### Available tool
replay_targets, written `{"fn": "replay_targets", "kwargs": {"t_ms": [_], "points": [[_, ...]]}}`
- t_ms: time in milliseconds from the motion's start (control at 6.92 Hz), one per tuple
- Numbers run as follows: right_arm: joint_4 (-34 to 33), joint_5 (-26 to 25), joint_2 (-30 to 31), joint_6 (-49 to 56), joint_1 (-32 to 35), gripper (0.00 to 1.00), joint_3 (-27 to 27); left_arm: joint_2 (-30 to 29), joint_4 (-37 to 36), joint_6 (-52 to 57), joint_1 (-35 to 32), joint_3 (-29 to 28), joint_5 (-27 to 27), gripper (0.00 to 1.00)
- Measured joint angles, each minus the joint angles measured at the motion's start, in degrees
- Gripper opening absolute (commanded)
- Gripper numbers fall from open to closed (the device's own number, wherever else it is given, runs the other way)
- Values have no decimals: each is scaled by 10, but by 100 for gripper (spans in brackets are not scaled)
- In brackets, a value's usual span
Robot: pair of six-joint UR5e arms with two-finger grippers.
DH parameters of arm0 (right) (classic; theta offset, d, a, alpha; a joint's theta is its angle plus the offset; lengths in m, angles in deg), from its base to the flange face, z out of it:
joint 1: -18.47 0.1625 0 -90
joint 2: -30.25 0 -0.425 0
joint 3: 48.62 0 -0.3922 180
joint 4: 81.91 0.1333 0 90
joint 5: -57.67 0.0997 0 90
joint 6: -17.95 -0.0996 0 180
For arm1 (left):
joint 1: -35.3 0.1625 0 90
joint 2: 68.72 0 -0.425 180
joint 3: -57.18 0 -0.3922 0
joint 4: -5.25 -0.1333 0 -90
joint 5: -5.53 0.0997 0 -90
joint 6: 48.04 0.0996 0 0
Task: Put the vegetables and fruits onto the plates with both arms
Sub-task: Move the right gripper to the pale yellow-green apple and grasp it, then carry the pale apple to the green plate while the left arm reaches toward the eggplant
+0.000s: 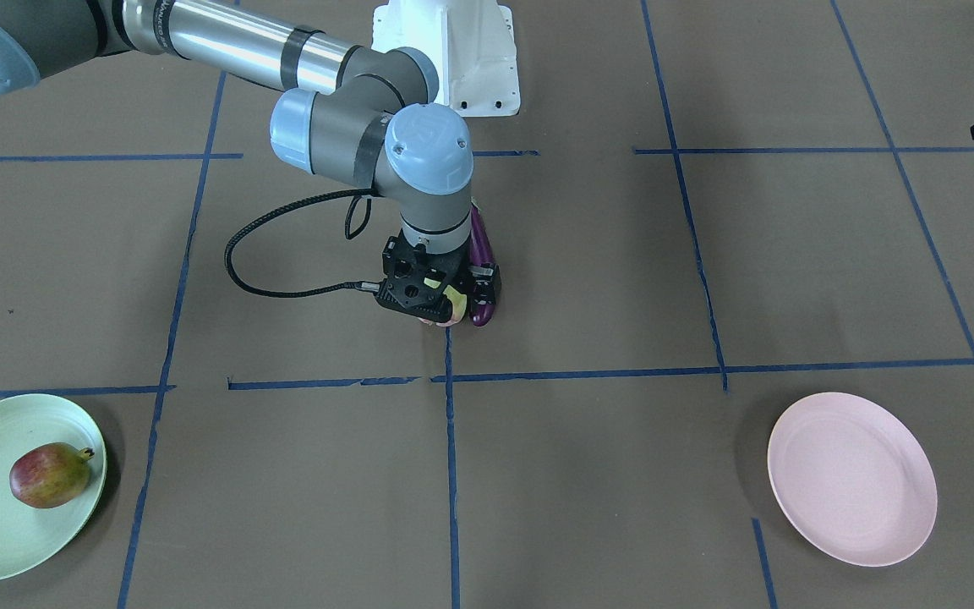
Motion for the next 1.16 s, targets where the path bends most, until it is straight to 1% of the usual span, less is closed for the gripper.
{"fn": "replay_targets", "kwargs": {"t_ms": [289,434,578,723,1012,1156], "points": [[0,-1,3,0,-8,100,8,-11,24,-39,20,0,0,100],[1,-2,6,1,-14,96,16,-13,30,-52,24,0,0,100],[1,-4,7,1,-19,45,22,-21,36,-78,36,1,0,100],[0,-6,7,1,-21,0,24,-38,41,-113,54,1,0,100],[-1,-7,6,3,-16,0,19,-78,50,-195,96,2,1,100],[-5,-3,13,6,-2,0,-4,-104,62,-242,130,1,4,100]]}}
